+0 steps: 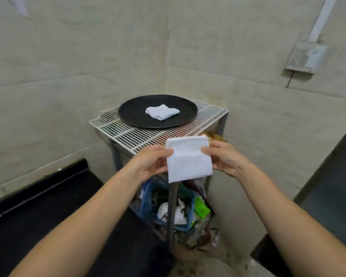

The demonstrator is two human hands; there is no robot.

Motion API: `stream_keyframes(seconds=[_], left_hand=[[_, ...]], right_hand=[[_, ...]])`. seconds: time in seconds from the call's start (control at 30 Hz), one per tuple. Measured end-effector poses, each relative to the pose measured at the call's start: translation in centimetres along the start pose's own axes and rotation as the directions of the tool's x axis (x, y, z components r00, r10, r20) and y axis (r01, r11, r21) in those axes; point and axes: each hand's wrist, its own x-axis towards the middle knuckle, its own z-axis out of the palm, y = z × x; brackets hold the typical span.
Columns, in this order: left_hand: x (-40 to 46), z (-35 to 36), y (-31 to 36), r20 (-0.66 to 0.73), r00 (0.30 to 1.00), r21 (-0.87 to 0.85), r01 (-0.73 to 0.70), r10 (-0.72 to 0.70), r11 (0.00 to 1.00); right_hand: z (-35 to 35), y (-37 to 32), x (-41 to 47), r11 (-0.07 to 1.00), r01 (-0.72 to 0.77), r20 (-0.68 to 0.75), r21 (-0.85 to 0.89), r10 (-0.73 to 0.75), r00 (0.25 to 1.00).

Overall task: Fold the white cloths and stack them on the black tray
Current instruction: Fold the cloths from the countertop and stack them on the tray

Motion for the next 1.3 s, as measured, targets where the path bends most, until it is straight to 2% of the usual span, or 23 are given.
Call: stream_keyframes(seconds=[0.13, 0.33, 0.47, 0.6, 0.83, 0.97, 1.07, 1.17, 1.3], left_hand=[[6.0, 0.4, 5.6, -0.088, 0.987, 0.002, -0.137, 0.136, 0.991], [17.0, -1.2, 10.7, -0.405, 0.889, 0.032, -0.222, 0.216, 0.975], [22.8, -2.9, 12.4, -0.556, 0.806, 0.058, -0.205, 0.202, 0.977], [25.7, -4.0, 11.9, -0.627, 0.767, 0.104, -0.090, 0.136, 0.990], [27.5, -4.2, 10.4, -0.698, 0.710, 0.153, 0.022, 0.092, 0.988], [26.4, -4.0, 10.6, -0.700, 0.709, 0.190, 0.065, 0.089, 0.980], [23.9, -4.4, 10.7, -0.724, 0.678, 0.241, 0.075, 0.128, 0.968], [19.3, -5.4, 10.4, -0.742, 0.618, 0.382, 0.070, 0.260, 0.922], [8.8, -7.2, 8.6, -0.741, 0.518, 0.543, 0.089, 0.427, 0.835]], right_hand=[[-1.0, -5.4, 8.9, 0.981, 0.136, 0.049, -0.137, -0.130, 0.990], [1.0, -10.7, 25.2, 0.885, 0.307, 0.191, -0.350, -0.253, 0.948], [2.7, -11.7, 33.5, 0.822, 0.354, 0.314, -0.447, -0.226, 0.922], [3.4, -10.2, 37.9, 0.767, 0.336, 0.397, -0.546, -0.116, 0.910], [3.2, -8.0, 40.1, 0.666, 0.373, 0.431, -0.646, -0.085, 0.898], [3.3, -8.8, 39.4, 0.552, 0.411, 0.429, -0.725, -0.105, 0.897], [3.8, -10.1, 37.8, 0.439, 0.479, 0.436, -0.760, -0.201, 0.877], [6.3, -11.5, 34.4, 0.331, 0.581, 0.510, -0.743, -0.282, 0.813], [13.2, -10.7, 26.0, 0.176, 0.770, 0.699, -0.614, -0.332, 0.633]])
